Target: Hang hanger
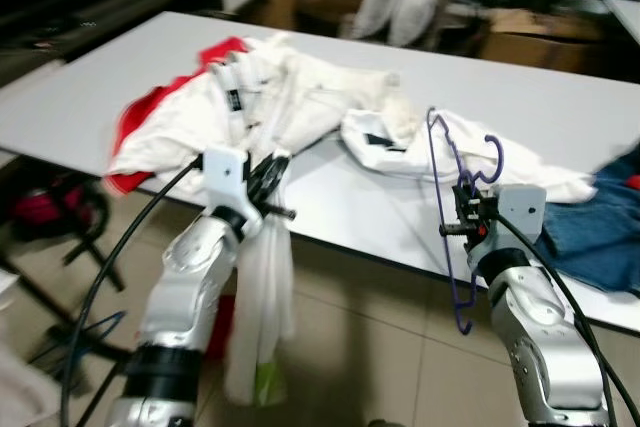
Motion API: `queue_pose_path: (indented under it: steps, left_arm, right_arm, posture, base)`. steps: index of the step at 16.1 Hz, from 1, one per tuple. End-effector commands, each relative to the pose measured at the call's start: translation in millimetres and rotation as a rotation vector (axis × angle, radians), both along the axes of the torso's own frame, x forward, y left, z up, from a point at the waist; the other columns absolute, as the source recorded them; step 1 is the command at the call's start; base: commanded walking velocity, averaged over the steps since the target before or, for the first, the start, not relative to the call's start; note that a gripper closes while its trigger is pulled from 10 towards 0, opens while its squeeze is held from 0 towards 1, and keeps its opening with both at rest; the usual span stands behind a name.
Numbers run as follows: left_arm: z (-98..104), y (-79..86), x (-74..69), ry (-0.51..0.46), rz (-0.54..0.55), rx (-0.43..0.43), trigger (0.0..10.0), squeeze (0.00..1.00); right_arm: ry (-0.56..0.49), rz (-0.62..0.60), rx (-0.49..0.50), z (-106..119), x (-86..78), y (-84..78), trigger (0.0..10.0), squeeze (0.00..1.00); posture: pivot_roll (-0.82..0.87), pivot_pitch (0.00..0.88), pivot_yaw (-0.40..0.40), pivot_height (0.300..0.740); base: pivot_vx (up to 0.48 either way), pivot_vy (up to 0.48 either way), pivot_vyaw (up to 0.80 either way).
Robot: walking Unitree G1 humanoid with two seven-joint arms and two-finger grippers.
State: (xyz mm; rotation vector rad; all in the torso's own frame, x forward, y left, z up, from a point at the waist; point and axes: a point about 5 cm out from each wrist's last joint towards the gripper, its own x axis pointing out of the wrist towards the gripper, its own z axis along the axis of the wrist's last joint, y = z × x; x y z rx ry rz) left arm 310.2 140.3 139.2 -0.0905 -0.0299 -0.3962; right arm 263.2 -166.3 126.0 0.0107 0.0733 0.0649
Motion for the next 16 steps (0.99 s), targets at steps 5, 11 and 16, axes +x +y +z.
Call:
queue_pose_path:
  steps: [5,11,16]
  left_arm:
    - [4,12.3,2.5,-0.007,0.022,0.003,10.0,0.0]
    - [5,0.6,8.5,-0.007,-0.027,0.003,10.0,0.0]
    - [7,7.2,-0.2,-0.03,-0.016,0.06,10.0,0.0]
  right_arm:
    - [0.022,0.022,0.0,-4,-6.2,9.1,10.0,0.0]
    - [-0.005,-0.045,-0.006,2,-7.9,-6.1,10.0,0.0]
    - [-0.042,0.036,-0.009,5,-2.4,0.6,10.0,0.0]
  posture:
    - [-0.17,0.0,0.029,0.74]
    - [-0.17,0.0,0.049,0.74]
    - [-0.14,0.0,0.032,0.74]
  base:
    - [0.0,0.48,-0.8]
    - [0.0,0.48,-0.8]
    - [0.0,-0.112,-0.41]
